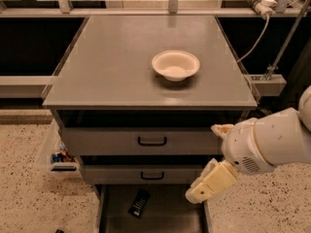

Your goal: Pick rxbar chocolate from bottom drawer and place on counter

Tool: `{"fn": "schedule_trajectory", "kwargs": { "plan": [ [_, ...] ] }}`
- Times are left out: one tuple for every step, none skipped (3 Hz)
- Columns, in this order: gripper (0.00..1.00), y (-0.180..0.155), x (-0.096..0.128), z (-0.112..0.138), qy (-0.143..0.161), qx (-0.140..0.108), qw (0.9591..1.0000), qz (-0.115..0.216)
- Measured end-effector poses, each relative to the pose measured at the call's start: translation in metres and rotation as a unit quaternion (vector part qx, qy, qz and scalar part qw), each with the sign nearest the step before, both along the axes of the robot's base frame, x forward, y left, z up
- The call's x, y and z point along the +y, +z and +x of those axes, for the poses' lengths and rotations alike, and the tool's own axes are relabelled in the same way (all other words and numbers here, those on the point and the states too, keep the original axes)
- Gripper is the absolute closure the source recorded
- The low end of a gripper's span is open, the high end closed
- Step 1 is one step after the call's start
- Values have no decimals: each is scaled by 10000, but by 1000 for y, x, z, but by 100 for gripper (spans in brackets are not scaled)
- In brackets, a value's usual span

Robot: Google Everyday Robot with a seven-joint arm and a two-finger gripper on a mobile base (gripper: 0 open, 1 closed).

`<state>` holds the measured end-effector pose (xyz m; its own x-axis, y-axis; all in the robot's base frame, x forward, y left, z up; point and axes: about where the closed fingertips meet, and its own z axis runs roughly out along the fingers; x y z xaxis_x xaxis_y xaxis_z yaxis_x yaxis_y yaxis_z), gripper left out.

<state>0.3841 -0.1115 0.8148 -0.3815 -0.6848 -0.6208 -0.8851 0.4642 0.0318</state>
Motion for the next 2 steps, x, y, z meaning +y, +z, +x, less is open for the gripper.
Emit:
{"fn": "schedule_trajectory", "kwargs": {
  "plan": [
    [0, -31, -4, -6, -22, 130, 9995, 286],
    [0, -100, -8, -5, -31, 371, 9961, 802]
  ]
}}
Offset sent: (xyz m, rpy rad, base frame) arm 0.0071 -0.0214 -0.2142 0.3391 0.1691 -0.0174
